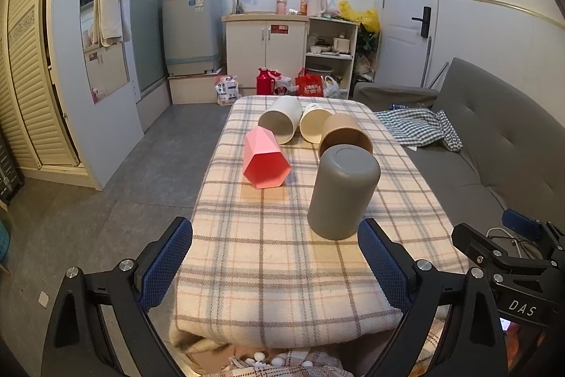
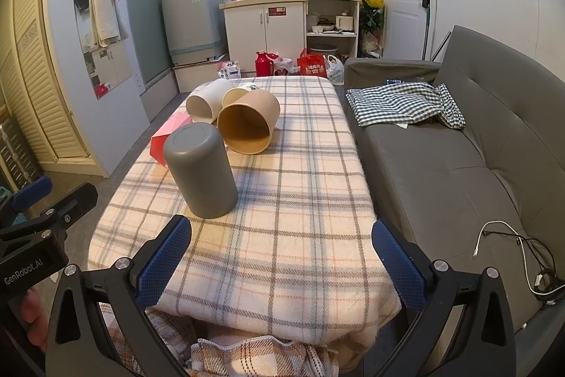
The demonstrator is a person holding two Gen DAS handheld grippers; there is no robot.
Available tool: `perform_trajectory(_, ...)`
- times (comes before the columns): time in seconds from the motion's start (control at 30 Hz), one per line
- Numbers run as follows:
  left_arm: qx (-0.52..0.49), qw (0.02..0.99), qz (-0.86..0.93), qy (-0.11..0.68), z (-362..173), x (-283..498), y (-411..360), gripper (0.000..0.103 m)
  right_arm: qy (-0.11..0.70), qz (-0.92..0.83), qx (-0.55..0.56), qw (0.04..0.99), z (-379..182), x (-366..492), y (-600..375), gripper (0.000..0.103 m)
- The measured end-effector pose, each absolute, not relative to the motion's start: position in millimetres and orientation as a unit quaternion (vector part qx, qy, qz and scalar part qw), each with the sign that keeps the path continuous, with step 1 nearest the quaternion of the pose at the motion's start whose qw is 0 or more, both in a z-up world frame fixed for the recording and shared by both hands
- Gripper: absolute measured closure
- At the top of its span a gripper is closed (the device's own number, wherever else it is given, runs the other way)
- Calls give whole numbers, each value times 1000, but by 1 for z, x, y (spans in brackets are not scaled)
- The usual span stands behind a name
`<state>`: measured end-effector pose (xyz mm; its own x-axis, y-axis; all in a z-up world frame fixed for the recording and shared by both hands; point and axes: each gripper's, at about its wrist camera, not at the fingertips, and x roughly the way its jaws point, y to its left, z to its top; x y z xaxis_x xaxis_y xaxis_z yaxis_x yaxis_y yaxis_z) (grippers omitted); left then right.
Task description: Flip cup upside down
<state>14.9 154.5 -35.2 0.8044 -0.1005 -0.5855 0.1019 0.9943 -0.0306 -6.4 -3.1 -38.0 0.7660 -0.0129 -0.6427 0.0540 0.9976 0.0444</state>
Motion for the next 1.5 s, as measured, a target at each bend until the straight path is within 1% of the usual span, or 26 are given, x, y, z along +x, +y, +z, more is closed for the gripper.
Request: perform_trajectory(1.5, 7, 951, -52, 306, -39, 11, 153, 6, 349, -18, 25, 937, -43, -3, 0, 0)
